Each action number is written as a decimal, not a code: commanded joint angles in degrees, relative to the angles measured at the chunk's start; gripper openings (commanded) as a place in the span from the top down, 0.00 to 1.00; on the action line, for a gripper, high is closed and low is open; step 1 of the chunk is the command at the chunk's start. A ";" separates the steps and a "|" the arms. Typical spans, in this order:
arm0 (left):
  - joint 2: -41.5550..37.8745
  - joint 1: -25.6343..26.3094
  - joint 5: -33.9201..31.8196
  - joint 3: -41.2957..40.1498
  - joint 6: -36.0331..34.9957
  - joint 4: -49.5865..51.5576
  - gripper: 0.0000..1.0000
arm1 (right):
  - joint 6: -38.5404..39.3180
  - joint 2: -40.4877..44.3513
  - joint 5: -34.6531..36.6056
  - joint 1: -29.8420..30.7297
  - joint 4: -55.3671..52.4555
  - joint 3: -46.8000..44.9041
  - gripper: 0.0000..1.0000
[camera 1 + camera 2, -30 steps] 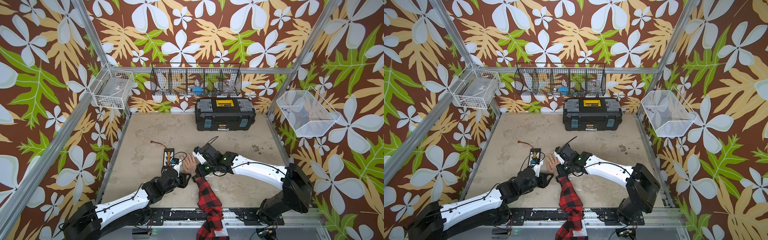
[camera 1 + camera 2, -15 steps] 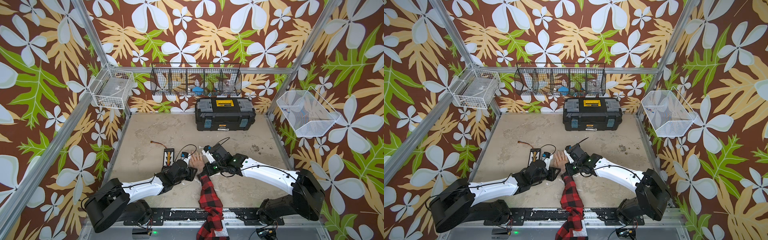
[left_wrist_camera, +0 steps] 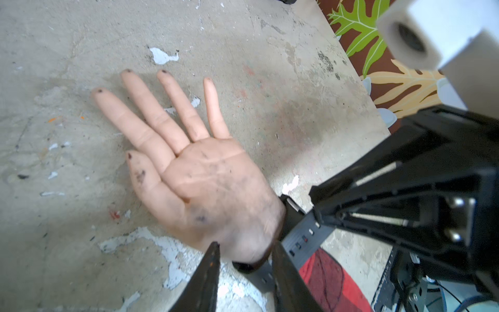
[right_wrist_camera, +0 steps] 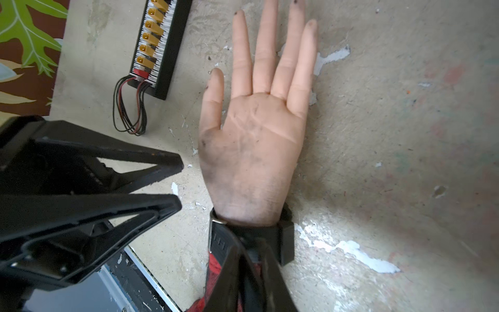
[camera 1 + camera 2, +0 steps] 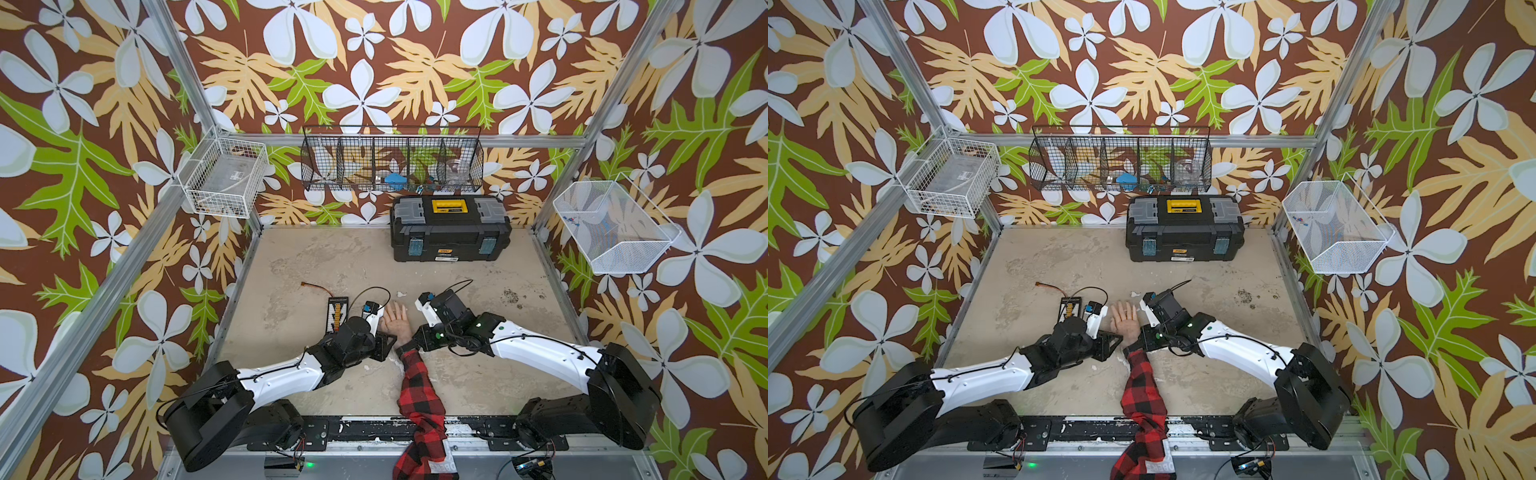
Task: Take off the watch
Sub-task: Untie the watch from the hand.
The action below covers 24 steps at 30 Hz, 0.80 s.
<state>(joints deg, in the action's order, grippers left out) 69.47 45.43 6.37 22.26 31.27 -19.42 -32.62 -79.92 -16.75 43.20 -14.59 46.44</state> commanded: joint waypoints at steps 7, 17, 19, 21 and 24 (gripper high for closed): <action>0.03 4.29 -1.80 -2.75 1.61 -0.17 0.56 | -1.41 -0.35 -2.65 -0.14 1.93 -0.74 0.95; 5.22 6.59 -4.18 -1.88 1.44 -3.17 0.47 | -2.10 0.00 -3.11 -0.20 1.87 -1.87 0.97; 6.02 6.56 -4.70 -1.49 1.20 -3.25 0.47 | -2.35 0.17 -3.17 -0.19 1.89 -1.97 0.97; 7.00 6.60 -5.03 -1.00 0.92 -3.28 0.47 | -2.30 0.36 -3.20 -0.14 1.77 -2.05 0.97; 8.43 6.58 -6.60 -0.29 0.82 -3.08 0.49 | -2.29 0.63 -3.02 -0.19 1.42 -2.12 0.97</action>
<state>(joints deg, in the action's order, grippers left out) 77.10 52.01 2.81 21.32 32.69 -21.54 -34.52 -79.70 -19.09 42.89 -12.08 44.47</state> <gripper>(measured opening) 0.518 0.059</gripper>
